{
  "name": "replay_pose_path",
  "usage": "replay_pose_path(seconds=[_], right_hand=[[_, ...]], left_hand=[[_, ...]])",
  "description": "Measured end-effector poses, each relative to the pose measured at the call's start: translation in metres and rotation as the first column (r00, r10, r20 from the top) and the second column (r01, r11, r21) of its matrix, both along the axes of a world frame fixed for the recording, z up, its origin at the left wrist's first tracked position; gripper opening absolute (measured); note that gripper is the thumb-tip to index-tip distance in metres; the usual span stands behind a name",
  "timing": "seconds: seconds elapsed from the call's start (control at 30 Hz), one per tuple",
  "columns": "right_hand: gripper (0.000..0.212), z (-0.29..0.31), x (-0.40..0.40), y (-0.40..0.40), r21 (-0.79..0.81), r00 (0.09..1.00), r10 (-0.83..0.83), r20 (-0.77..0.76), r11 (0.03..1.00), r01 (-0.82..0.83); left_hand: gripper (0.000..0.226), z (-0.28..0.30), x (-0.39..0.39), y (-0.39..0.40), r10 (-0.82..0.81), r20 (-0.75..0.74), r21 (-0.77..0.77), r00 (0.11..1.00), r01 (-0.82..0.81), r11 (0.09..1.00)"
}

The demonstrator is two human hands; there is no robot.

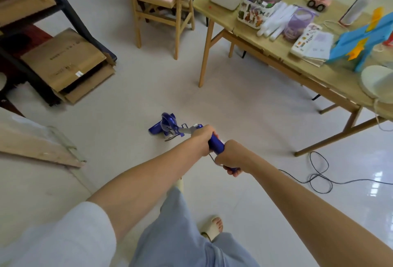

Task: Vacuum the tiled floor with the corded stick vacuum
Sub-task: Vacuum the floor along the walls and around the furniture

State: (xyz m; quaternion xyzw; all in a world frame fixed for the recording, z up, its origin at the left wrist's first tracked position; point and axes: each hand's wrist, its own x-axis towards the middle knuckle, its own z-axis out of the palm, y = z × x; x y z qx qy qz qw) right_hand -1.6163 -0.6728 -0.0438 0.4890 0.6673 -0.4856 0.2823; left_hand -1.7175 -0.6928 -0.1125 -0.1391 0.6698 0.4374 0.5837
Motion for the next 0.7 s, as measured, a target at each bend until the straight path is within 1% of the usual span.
replay_pose_path(seconds=[0.13,0.3,0.4,0.5,0.57,0.63,0.7], right_hand=[[0.008,0.018,0.031,0.006,0.058,1.000,-0.009,0.000,0.998,0.009],[0.010,0.019,0.038,-0.002,0.073,0.999,-0.025,-0.040,0.997,0.028],[0.014,0.007,0.028,-0.013,0.083,0.996,-0.030,-0.081,0.996,0.037],[0.025,-0.013,0.013,-0.021,0.079,0.994,-0.039,-0.106,0.996,0.048],[0.030,-0.026,-0.001,-0.025,0.090,0.994,-0.023,-0.107,0.995,0.033],[0.031,-0.038,-0.022,-0.026,0.092,0.995,0.006,-0.095,0.996,0.003],[0.031,-0.048,-0.049,-0.025,0.082,0.996,0.025,-0.082,0.996,-0.019]], left_hand=[[0.018,0.015,0.033,0.006,0.014,0.008,0.050,1.000,-0.014,0.999],[0.017,0.018,0.039,0.000,0.020,-0.002,0.058,1.000,-0.020,0.998],[0.018,0.016,0.026,-0.009,-0.005,0.020,0.036,1.000,0.005,0.999],[0.017,0.009,0.006,-0.017,-0.017,0.036,0.028,0.999,0.016,0.999],[0.019,0.002,-0.010,-0.020,0.004,0.050,0.033,0.999,-0.006,0.999],[0.019,-0.005,-0.030,-0.024,0.044,0.075,0.038,0.996,-0.047,0.998],[0.019,-0.012,-0.053,-0.027,0.067,0.069,0.052,0.995,-0.071,0.996]])
